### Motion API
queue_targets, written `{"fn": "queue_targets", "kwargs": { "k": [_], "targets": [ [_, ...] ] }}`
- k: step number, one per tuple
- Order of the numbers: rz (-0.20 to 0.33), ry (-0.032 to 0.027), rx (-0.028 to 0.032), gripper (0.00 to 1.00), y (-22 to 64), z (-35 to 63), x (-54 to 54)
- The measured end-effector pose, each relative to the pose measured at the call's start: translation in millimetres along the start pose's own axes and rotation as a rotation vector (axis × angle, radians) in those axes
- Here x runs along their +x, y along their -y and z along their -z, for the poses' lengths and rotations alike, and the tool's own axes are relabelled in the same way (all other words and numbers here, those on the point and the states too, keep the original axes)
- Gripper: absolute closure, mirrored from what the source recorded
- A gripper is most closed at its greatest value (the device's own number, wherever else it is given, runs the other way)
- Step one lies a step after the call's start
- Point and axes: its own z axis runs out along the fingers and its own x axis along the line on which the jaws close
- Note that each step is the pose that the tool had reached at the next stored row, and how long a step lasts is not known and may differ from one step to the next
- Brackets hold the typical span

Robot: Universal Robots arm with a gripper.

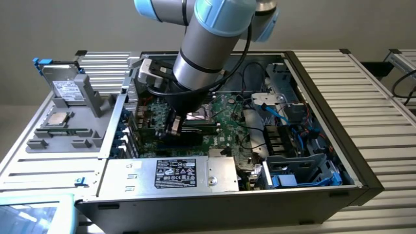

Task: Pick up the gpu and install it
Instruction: 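Insert the gpu into the slot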

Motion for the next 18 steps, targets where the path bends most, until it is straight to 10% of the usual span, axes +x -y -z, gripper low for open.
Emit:
{"fn": "queue_targets", "kwargs": {
  "k": [5,8,12,18],
  "targets": [
    [-0.001,-0.0014,-0.0105,0.72,0.1,7.1,0.6],
    [-0.001,-0.0019,-0.0104,0.72,0.1,7.1,0.6],
    [-0.007,-0.017,-0.0109,0.72,0.8,7.3,-0.1],
    [-0.007,-0.0191,-0.0107,0.72,0.5,6.9,-3.9]
  ]
}}
